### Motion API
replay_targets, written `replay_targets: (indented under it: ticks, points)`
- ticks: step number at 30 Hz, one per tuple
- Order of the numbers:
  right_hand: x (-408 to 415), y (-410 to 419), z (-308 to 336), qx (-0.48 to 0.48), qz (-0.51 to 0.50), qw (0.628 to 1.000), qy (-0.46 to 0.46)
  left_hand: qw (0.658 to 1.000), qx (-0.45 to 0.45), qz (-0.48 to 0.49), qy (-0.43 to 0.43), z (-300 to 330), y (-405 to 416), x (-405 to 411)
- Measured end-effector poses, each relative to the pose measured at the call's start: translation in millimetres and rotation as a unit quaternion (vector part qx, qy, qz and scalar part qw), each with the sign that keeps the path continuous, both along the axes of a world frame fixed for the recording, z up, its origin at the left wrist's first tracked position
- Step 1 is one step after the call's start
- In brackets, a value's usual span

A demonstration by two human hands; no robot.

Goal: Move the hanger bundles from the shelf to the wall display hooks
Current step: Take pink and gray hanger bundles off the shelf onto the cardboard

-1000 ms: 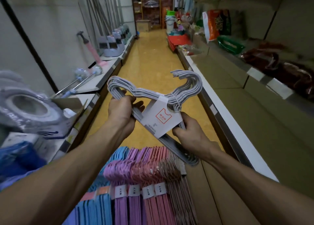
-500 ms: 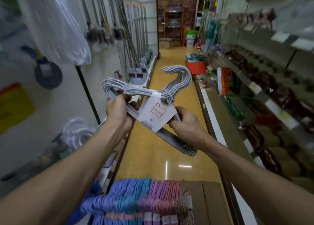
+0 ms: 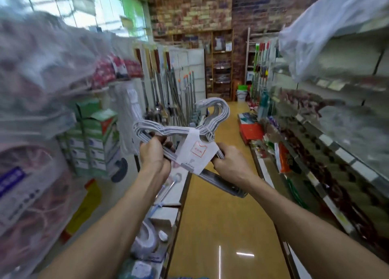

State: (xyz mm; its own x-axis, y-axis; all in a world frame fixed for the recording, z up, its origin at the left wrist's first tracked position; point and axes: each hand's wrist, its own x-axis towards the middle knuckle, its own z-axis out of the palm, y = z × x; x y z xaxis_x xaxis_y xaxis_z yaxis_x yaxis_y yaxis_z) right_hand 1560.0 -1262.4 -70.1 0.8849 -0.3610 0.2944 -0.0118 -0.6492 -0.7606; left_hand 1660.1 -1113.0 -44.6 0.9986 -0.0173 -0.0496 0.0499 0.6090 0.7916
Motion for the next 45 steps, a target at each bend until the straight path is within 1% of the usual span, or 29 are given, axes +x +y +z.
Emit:
replay_targets:
  ticks: [5,10,19,23,28,31,37,45]
  points:
    - [-13.3,22.7,33.9,0.022,0.002,0.999,-0.025,0.999,0.006,-0.012,-0.029,41.8,25.6,-17.5]
    - [-32.5,37.4,57.3,0.023,0.039,0.998,-0.043,0.998,0.027,0.003,-0.062,65.1,46.9,-45.5]
    - [-79.4,58.2,92.8,-0.001,0.139,0.988,-0.072,0.986,0.077,0.109,-0.098,99.2,89.1,-135.8]
    - [-99.9,78.3,102.4,-0.010,0.178,0.981,-0.081,0.980,0.082,0.152,-0.095,107.7,116.0,-178.8]
    - [-125.9,119.4,110.9,-0.006,0.260,0.962,-0.082,0.965,0.103,0.219,-0.100,110.7,164.2,-231.1]
    - [-138.7,151.3,111.0,-0.003,0.302,0.950,-0.083,0.953,0.113,0.255,-0.117,111.5,194.3,-263.4]
    - [-163.8,219.8,121.3,-0.005,0.384,0.918,-0.098,0.927,0.135,0.327,-0.125,122.8,254.7,-325.0]
    - [-198.8,317.0,148.9,-0.004,0.477,0.868,-0.137,0.881,0.147,0.428,-0.138,148.2,335.1,-398.6]
